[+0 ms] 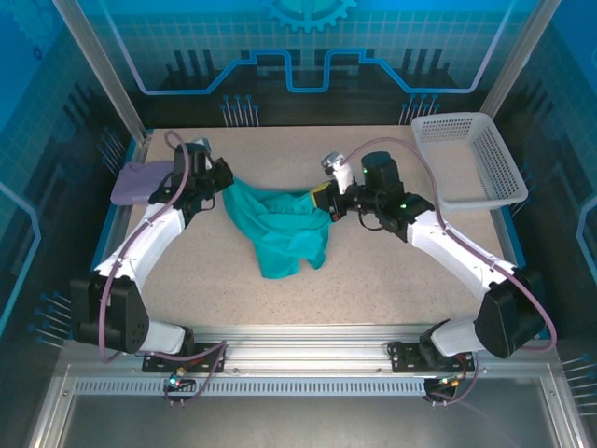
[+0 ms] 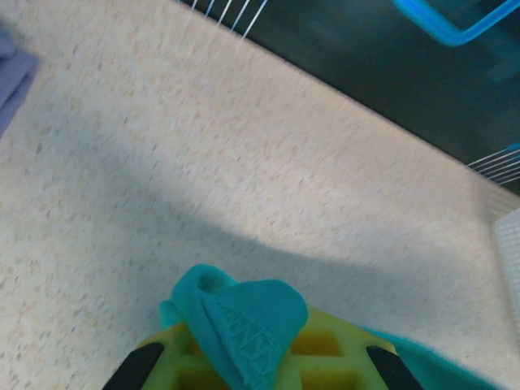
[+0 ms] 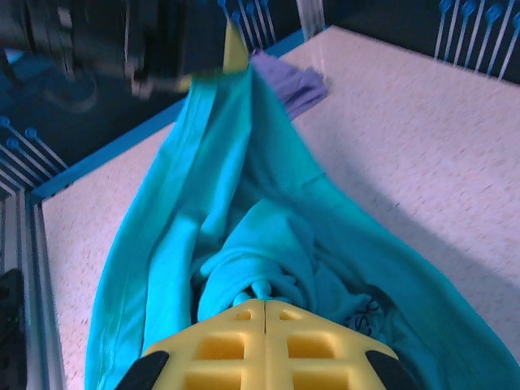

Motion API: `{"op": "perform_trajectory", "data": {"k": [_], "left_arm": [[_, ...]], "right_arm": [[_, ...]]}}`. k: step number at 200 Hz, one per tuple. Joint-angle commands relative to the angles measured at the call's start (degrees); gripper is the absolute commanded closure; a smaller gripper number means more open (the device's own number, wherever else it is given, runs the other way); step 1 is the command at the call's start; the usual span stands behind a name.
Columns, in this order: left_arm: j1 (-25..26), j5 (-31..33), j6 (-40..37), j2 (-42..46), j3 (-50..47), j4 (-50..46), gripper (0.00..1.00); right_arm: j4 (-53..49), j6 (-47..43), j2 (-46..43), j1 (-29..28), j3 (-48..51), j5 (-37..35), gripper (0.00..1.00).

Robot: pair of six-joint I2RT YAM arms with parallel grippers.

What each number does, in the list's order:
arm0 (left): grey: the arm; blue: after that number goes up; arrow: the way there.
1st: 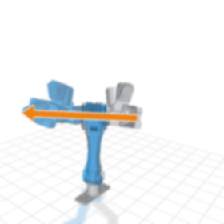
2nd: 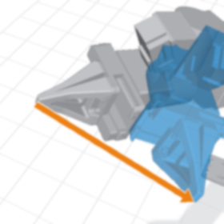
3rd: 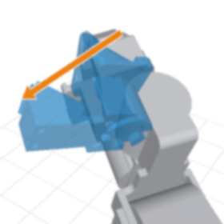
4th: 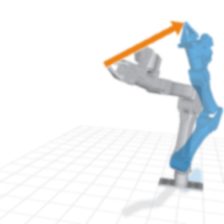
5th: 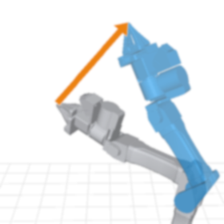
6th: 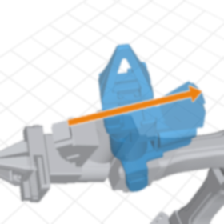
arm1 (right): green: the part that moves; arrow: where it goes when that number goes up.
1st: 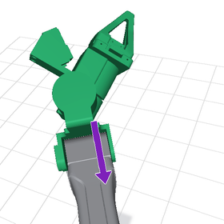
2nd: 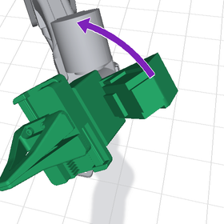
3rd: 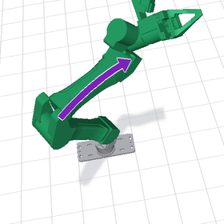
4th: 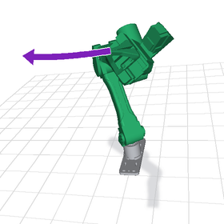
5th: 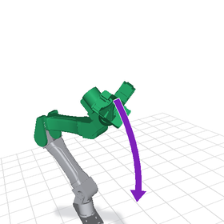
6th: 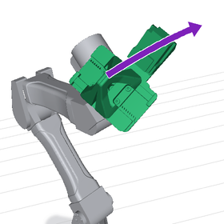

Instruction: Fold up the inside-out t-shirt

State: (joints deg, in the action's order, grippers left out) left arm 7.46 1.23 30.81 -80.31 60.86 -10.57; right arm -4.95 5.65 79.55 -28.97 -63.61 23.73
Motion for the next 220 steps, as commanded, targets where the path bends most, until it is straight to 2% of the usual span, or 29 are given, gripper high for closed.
{"op": "perform_trajectory", "data": {"k": [1,13,41,50,63,86,109,132,157,173,210,220], "left_arm": [[0.4,0.4,1.5,-0.3,-6.0,1.5,1.0],[0.4,0.6,1.1,-0.9,-8.8,1.3,1.0],[1.4,-2.1,-0.4,1.3,-11.7,0.3,0.62],[3.8,-3.2,-1.3,4.1,-12.7,1.9,0.51],[8.3,-5.7,-2.0,7.9,-14.5,5.2,0.41],[13.9,-14.1,-2.3,9.7,-16.5,12.6,0.35],[16.4,-20.0,-2.3,6.8,-15.9,17.0,0.34],[17.3,-22.0,-2.3,3.2,-14.5,18.8,0.36],[17.8,-23.9,-2.0,-0.7,-12.7,20.7,0.43],[17.9,-23.7,-2.0,-3.2,-11.3,20.6,0.56],[17.0,-18.3,-1.2,-6.3,-10.4,20.7,0.94],[16.0,-17.4,-0.6,-6.9,-10.4,20.8,1.0]], "right_arm": [[6.7,3.1,0.1,0.3,0.2,3.6,1.0],[7.0,3.6,1.5,0.3,0.1,3.9,1.0],[7.2,3.4,4.0,0.0,0.3,3.9,1.0],[6.9,3.3,4.7,-0.2,0.2,3.8,1.0],[6.6,2.9,5.1,-0.5,0.4,3.4,1.0],[6.2,2.7,5.2,-0.6,0.7,2.7,1.0],[5.5,2.7,5.2,-0.5,0.5,2.3,1.0],[5.0,2.7,4.9,-0.6,0.2,2.4,1.0],[4.7,2.7,4.6,-0.7,0.3,2.3,1.0],[4.6,2.7,4.0,-0.8,0.5,2.1,1.0],[1.7,0.2,1.1,-0.4,-0.1,0.4,1.0],[1.3,-0.2,-0.1,0.2,-0.1,0.4,1.0]]}}
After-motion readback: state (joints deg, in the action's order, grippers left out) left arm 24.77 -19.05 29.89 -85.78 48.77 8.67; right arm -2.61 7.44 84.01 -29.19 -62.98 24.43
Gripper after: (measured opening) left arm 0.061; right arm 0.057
